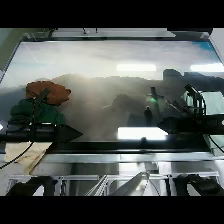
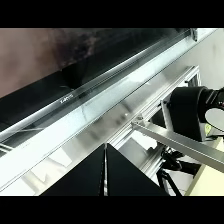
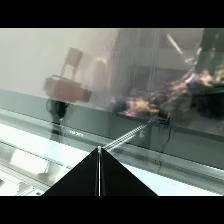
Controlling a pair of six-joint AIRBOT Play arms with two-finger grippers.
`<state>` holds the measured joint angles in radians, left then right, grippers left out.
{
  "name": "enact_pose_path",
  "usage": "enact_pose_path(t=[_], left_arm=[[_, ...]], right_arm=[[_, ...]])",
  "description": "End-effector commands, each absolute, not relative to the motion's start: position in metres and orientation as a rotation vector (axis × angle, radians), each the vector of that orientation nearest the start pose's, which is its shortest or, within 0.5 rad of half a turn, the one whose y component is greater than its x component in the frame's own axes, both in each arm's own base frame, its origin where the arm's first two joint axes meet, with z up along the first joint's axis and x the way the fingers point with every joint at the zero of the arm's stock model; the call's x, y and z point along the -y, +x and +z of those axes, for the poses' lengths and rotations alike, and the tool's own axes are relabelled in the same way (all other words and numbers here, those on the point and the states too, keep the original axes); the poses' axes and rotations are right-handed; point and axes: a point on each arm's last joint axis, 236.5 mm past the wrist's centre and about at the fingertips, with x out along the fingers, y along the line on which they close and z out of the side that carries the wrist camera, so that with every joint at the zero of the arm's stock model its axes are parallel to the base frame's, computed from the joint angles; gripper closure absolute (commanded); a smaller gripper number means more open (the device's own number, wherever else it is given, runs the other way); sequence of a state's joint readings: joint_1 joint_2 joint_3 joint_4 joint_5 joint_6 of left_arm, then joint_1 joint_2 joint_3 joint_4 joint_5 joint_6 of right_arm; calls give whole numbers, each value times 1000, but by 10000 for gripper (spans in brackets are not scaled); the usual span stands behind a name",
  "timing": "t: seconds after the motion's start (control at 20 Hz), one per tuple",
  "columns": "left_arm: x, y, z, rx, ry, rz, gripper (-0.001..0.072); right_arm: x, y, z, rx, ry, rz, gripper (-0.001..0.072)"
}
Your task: Fold the shirts.
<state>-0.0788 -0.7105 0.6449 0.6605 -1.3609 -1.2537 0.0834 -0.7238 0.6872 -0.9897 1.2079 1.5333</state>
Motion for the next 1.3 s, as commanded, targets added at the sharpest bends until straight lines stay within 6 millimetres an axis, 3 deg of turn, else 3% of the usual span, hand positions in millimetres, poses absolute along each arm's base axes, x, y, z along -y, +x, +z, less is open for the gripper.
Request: enact_pose_path(t=[0.0,0.15,0.25,0.3,0.35,0.4,0.45,0.55,0.65,0.8,0.9,1.1,1.25], left_arm=[[198,191,77,-1212,-481,-851,700],[198,192,76,-1208,-479,-846,703],[183,208,78,-1173,-438,-783,701],[165,222,79,-1138,-381,-713,644],[141,242,85,-1090,-334,-615,354],[113,267,98,-1015,-312,-500,122],[86,291,113,-935,-302,-395,-13],[28,334,141,-815,-321,-226,-13],[-27,371,147,-778,-375,-99,-13],[-94,416,113,-860,-464,-2,-13],[-121,444,79,-933,-493,2,-13],[-140,498,9,-1023,-467,-35,-13],[-141,516,-40,-1124,-384,-42,-13]], right_arm=[[-142,236,43,-1222,434,437,689],[-142,236,43,-1223,434,436,689],[-142,236,43,-1223,434,436,689],[-142,236,43,-1223,434,436,689],[-142,236,43,-1223,434,436,689],[-142,236,43,-1223,434,436,689],[-142,236,43,-1223,434,436,689],[-142,236,43,-1223,434,436,689],[-142,236,43,-1223,434,436,689],[-142,236,43,-1223,434,436,689],[-142,236,43,-1223,434,436,689],[-142,236,43,-1223,434,436,689],[-142,236,43,-1223,434,436,689]])
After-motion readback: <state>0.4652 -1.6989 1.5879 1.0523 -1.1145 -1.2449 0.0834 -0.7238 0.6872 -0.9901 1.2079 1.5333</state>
